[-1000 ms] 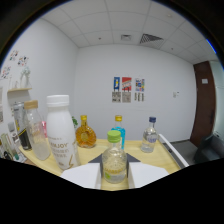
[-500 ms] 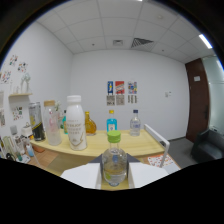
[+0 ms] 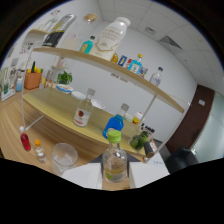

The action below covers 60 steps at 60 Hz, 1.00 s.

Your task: Make me a cup of Vodka Sunrise.

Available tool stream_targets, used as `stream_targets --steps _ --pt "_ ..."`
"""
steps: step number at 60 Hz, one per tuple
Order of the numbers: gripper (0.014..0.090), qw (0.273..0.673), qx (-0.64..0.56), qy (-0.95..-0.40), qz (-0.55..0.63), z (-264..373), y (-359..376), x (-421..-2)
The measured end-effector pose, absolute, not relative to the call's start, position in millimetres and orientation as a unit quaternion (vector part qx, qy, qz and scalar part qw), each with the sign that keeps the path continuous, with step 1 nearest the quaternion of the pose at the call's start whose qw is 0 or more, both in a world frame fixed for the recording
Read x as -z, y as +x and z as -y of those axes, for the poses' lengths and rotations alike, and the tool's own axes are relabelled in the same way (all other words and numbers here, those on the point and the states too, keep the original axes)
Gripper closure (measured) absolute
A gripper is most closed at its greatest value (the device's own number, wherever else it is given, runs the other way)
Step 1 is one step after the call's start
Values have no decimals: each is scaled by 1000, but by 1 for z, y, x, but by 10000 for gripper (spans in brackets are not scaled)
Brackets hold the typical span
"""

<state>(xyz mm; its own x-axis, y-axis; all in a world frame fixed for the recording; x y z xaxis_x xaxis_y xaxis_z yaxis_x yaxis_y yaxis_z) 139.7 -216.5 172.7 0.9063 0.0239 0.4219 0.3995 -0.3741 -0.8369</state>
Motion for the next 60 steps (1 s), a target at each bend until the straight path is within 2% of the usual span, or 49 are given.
stream_targets --steps 9,20,31,36,41,46,50,55,60 --pt "692 510 300 -753 288 207 135 -182" --pt "691 448 428 -624 476 198 115 -185" --pt "694 373 519 -500 585 188 106 -187" --pt "689 350 533 -474 607 185 105 -185" --pt "691 344 535 -461 619 186 104 -185" --pt "692 358 526 -471 611 187 102 -191" --pt "690 389 503 -507 582 189 100 -196" --pt "691 454 446 -573 516 195 96 -209" --pt "690 536 355 -639 423 202 89 -228"
